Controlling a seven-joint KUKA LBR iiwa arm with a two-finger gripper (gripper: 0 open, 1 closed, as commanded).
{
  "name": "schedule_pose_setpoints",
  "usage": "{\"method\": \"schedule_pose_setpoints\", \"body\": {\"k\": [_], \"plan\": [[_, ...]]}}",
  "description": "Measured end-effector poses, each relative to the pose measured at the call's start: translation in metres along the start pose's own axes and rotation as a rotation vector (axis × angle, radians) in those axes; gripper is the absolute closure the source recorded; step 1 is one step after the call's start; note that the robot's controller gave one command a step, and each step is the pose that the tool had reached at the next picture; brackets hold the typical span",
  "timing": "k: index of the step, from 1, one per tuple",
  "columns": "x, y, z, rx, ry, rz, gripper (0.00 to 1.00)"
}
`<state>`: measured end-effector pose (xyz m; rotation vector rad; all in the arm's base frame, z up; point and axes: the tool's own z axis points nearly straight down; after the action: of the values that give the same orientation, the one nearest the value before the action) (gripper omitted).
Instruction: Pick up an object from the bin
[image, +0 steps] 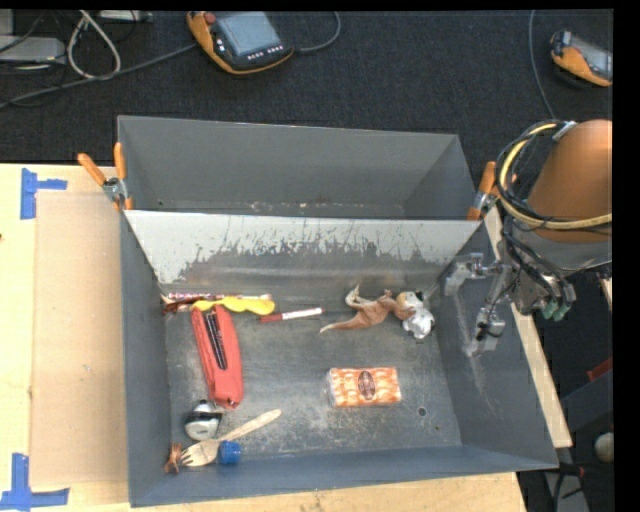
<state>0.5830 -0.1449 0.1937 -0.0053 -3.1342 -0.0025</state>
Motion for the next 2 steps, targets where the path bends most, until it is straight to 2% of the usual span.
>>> {"method": "schedule_pose_setpoints", "body": {"k": [1, 2], "plan": [[-0.002, 0.001, -0.005, 0.001, -0.007, -0.004, 0.0], [-0.01, 0.055, 0.074, 0.001, -0.008, -0.068, 0.0]]}}
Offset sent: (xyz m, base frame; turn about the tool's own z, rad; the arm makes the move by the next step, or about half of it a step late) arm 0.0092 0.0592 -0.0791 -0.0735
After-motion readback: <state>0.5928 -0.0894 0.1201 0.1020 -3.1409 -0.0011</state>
